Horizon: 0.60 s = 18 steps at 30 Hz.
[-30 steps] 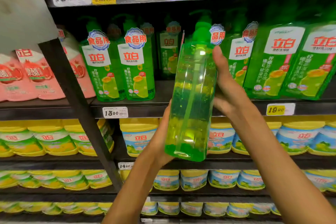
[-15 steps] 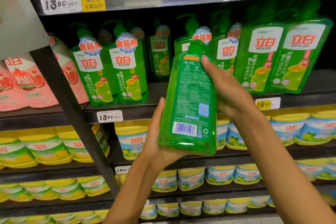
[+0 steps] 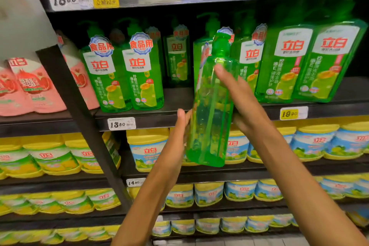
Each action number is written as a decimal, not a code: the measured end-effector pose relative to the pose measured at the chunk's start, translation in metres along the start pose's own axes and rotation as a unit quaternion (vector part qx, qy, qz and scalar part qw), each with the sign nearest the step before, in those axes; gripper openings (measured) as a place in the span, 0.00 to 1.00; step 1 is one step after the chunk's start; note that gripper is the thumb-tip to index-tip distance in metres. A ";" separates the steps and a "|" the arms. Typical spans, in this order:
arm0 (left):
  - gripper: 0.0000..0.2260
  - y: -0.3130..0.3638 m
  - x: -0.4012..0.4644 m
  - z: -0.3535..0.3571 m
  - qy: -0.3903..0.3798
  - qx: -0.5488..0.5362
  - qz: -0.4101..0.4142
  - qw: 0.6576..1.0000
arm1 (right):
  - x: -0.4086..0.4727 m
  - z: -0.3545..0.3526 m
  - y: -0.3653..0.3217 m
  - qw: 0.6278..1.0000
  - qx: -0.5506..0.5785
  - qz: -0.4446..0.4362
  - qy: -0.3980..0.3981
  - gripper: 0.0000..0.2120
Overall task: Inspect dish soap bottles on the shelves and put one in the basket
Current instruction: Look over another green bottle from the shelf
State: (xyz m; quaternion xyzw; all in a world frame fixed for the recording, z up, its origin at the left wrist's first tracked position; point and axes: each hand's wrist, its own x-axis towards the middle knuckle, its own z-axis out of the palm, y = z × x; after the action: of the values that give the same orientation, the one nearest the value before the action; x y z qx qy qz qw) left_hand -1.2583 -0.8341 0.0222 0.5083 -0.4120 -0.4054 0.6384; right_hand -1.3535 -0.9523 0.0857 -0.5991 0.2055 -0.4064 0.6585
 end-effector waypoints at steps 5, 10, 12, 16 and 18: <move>0.27 -0.008 0.004 -0.010 0.031 -0.068 -0.034 0.997 | 0.005 -0.009 0.008 0.960 0.258 0.020 -0.106 0.21; 0.39 -0.002 0.004 0.002 0.030 -0.097 -0.107 0.989 | 0.014 -0.006 0.006 0.960 0.236 0.013 -0.149 0.23; 0.38 -0.001 0.007 -0.001 0.089 -0.050 -0.062 0.993 | 0.017 -0.006 0.002 0.967 0.196 0.024 -0.159 0.26; 0.17 -0.001 0.022 -0.014 0.174 0.104 0.105 0.974 | 0.023 -0.001 0.006 0.995 0.015 -0.053 -0.086 0.35; 0.11 -0.002 0.029 -0.024 0.193 0.160 0.147 0.957 | 0.024 0.004 0.013 0.994 -0.005 -0.080 -0.078 0.37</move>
State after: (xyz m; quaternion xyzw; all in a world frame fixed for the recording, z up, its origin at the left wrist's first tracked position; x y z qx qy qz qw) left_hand -1.2267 -0.8540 0.0201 0.6063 -0.4107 -0.1301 0.6684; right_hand -1.3327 -0.9690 0.0795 -0.6472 0.1068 -0.4084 0.6348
